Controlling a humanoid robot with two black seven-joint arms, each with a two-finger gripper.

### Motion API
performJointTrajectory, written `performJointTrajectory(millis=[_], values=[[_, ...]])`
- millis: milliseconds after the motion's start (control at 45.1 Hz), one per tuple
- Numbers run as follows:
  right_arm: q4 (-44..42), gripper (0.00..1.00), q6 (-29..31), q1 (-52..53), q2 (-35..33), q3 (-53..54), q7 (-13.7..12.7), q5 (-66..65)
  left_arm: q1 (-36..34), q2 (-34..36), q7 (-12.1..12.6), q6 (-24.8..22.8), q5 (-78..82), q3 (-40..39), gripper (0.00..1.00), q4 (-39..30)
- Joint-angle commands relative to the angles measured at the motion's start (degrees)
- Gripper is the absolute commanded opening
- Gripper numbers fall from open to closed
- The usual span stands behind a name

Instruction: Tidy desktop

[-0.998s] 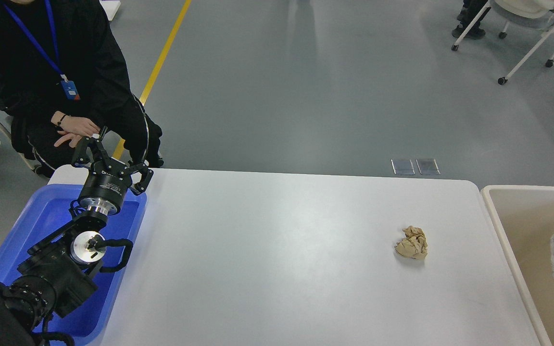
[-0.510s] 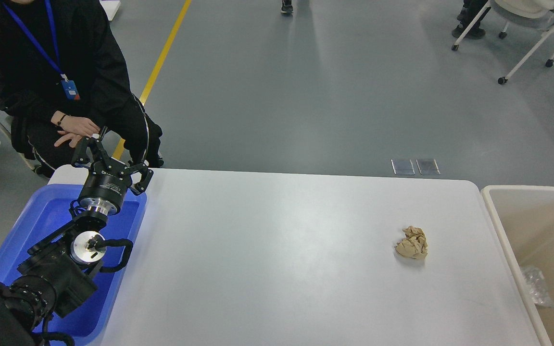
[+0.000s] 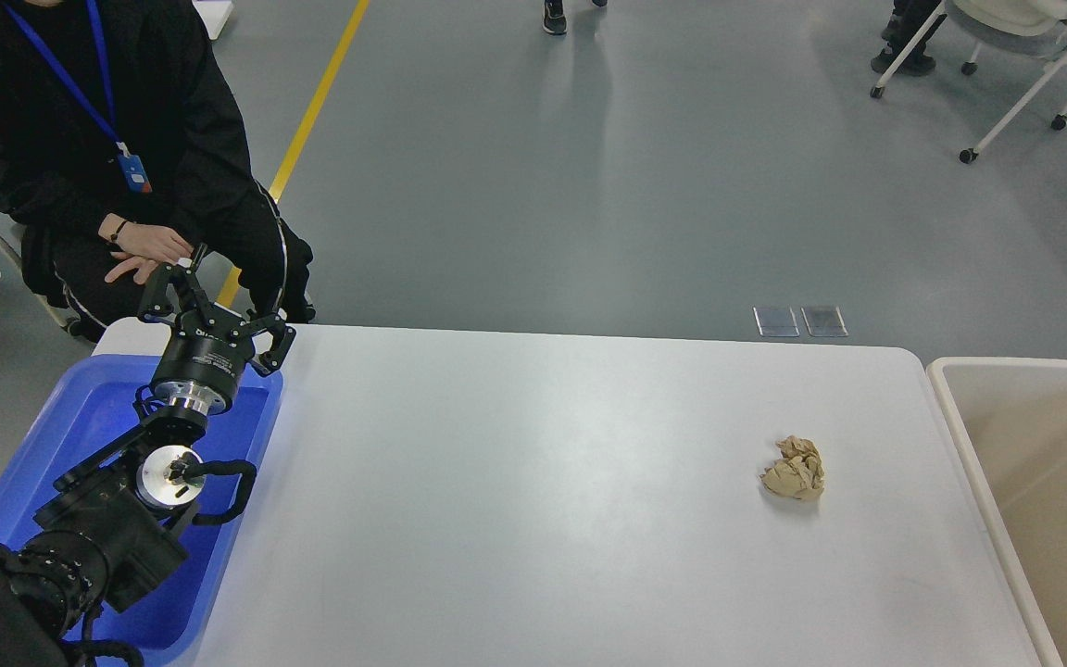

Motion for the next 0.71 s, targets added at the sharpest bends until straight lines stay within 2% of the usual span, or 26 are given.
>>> performJointTrajectory(millis=[0,155,200,333,399,532,554,576,643,687], values=[[0.97,1.00,0.11,3.22,0.12,1.22,0.04,0.24,-0.06,0.03,0.08,0.00,-0.01,0.00,1.00,0.00],[4.12,1.00,0.20,5.68,-1.81,6.39,1.09,0.24,0.02,0.03,0.08,0.00,-0.01,0.00,1.00,0.09],[5.88,1.00,0.20,7.00,-3.22,10.08,2.40,0.24,0.02,0.03,0.08,0.00,-0.01,0.00,1.00,0.00],[11.86,1.00,0.29,9.46,-6.20,21.33,8.73,0.24,-0.06,0.03,0.08,0.00,-0.01,0.00,1.00,0.00],[16.33,1.00,0.29,9.55,-8.05,24.42,10.58,0.15,0.02,0.03,0.08,0.00,-0.01,0.00,1.00,0.00],[31.08,1.00,0.47,7.98,-14.46,28.90,14.09,0.06,-0.06,0.03,0.08,0.09,-0.01,0.00,1.00,0.00],[34.25,1.00,0.47,7.10,-15.34,29.87,15.06,0.06,0.02,0.03,0.08,0.09,-0.01,0.00,1.00,0.00],[42.54,1.00,0.38,3.09,-16.66,33.96,17.59,-0.46,-0.06,0.03,0.08,0.09,-0.01,0.00,1.00,0.00],[50.43,1.00,0.12,-1.77,-16.67,40.84,19.63,-1.34,0.02,0.03,0.08,0.09,-0.01,0.00,1.00,0.00],[54.39,1.00,-0.24,-4.50,-15.97,44.89,19.99,-2.66,-0.06,0.03,0.08,0.09,-0.01,0.00,1.00,0.09]])
